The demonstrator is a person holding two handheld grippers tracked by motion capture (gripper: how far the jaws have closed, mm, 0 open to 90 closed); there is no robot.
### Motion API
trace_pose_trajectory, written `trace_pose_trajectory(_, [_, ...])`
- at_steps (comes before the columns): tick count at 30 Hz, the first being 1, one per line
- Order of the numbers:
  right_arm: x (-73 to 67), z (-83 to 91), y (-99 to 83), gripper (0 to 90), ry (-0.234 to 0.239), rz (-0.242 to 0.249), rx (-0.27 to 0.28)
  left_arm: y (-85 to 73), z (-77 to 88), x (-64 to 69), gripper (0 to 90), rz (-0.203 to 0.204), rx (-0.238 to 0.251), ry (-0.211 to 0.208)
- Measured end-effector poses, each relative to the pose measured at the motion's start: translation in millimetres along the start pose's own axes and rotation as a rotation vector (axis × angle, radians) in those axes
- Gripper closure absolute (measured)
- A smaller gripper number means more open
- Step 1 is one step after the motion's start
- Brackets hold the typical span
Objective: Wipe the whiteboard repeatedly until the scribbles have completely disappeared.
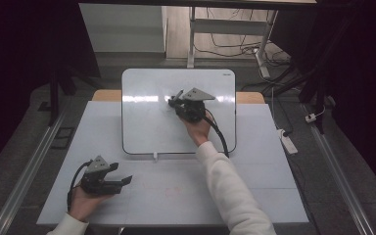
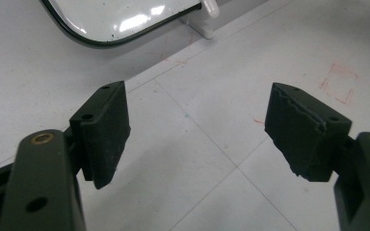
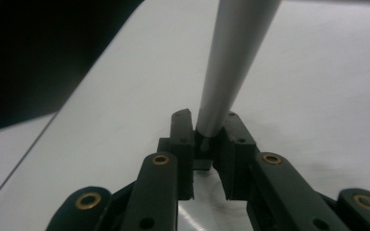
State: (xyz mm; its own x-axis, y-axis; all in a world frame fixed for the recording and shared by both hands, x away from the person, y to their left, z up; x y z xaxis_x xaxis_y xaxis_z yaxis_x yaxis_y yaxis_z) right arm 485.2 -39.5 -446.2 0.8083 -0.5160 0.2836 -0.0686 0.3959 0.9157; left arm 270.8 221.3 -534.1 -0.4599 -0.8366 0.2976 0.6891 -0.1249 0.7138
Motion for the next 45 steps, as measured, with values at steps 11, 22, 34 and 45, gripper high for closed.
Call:
trace_pose_trajectory(11, [-6.5, 6.5, -7.3, 77.5, 0.021, 0.03, -0.024, 0.0, -0.4, -0.2, 24.4, 0.002, -0.001, -0.002])
trace_pose_trajectory(22, [-21.5, -4.7, -5.3, 77.5, 0.04, 0.062, -0.016, 0.1, -0.8, 0.5, 24.3, -0.002, -0.003, -0.001])
trace_pose_trajectory(34, [3.2, 5.6, -3.7, 77.6, -0.006, 0.04, -0.007, -0.6, 2.0, -1.3, 24.4, 0.002, 0.007, -0.005])
trace_pose_trajectory(45, [8.0, 24.8, -16.4, 77.6, -0.05, -0.007, 0.001, -0.6, 1.1, 0.6, 24.3, 0.0, 0.004, 0.001])
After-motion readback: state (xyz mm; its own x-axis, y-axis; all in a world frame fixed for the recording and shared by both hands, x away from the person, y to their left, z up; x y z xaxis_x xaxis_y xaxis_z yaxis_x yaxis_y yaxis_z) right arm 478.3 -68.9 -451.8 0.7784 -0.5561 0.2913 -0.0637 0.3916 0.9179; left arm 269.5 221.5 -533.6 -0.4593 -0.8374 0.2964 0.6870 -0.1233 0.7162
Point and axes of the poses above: each handheld gripper's, and its own axes: z roughly backward along the jaws, y roughly out of its top, x roughly to its right, the point moved 2 cm from there along -z, roughly forward along the jaws, and after that the axes turned 13 degrees about z, right-handed, at the moved point
